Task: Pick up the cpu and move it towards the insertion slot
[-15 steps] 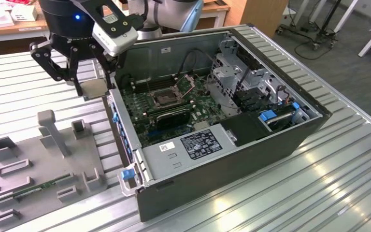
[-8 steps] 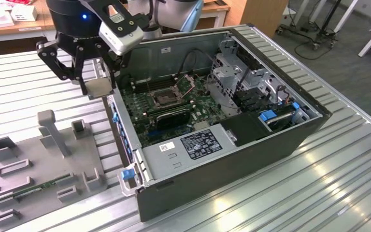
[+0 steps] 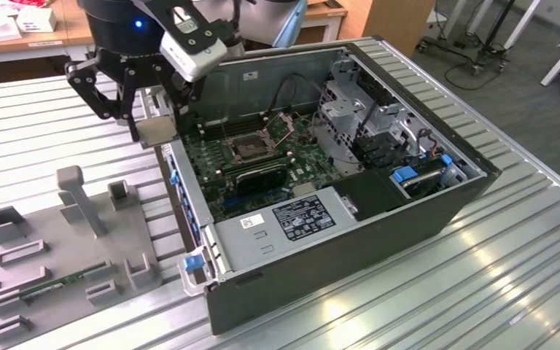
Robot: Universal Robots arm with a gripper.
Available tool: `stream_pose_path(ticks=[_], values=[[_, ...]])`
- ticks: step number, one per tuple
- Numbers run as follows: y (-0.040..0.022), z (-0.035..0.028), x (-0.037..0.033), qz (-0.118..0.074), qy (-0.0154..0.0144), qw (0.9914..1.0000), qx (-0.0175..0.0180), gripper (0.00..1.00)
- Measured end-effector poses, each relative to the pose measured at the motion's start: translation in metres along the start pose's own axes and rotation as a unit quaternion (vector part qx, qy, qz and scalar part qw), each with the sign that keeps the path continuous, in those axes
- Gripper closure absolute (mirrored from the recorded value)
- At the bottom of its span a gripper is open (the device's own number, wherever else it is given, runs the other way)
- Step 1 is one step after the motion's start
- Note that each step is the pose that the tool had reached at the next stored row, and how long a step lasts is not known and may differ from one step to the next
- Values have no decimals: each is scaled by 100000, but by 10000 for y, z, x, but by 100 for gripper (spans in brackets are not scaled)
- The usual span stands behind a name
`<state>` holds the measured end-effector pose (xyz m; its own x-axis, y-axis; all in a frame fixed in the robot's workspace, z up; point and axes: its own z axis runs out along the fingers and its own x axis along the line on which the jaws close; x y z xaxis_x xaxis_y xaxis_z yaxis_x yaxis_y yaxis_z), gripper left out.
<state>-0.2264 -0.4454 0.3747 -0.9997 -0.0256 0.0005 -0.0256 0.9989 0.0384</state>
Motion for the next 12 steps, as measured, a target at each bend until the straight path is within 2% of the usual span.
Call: stream_pose_path(ticks=[12], values=[[-3, 0, -127, -1, 1, 100000, -1, 45]])
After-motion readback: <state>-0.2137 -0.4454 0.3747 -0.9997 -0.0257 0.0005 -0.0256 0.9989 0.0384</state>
